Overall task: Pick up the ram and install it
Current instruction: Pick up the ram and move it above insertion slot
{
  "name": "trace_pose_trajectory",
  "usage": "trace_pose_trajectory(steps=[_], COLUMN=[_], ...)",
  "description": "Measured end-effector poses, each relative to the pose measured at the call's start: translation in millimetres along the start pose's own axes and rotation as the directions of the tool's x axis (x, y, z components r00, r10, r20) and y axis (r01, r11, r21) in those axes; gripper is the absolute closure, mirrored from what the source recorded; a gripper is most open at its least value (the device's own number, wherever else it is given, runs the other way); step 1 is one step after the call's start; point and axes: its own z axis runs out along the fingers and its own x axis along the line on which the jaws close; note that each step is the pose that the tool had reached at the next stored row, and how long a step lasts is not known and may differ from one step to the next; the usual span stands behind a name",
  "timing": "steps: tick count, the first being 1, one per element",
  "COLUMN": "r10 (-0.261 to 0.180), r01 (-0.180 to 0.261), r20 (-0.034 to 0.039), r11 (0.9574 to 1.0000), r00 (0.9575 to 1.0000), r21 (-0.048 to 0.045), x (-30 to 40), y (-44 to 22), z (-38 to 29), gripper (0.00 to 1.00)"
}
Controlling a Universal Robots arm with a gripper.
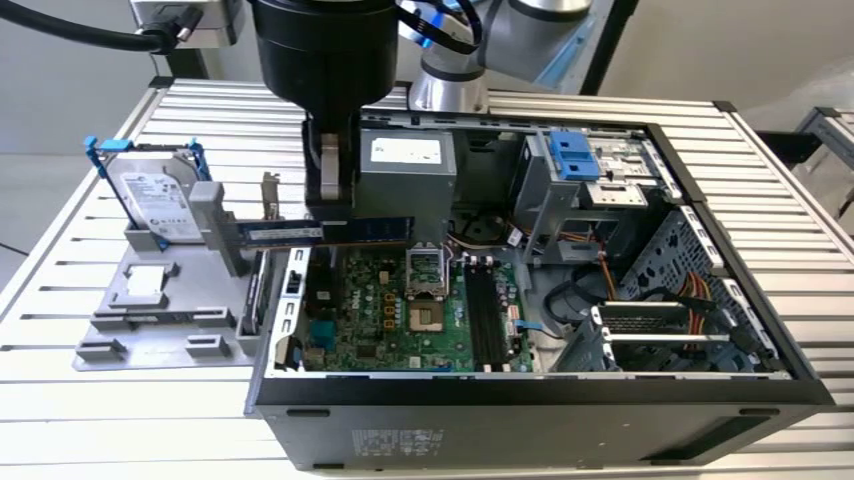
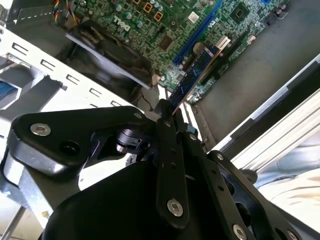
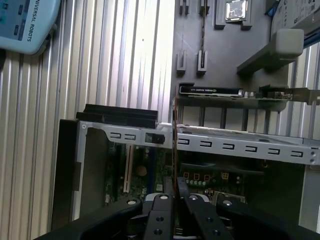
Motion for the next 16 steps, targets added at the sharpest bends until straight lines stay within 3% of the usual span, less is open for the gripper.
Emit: trace_pose_trajectory(steps=[16], r10=[0.000], r01=[0.000], r20=[0.0001], r11=[1.0000], r00=[1.0000], r21=[0.0001], x=[0.8], y=[-11.0], z=[-0.4], gripper=[1.00])
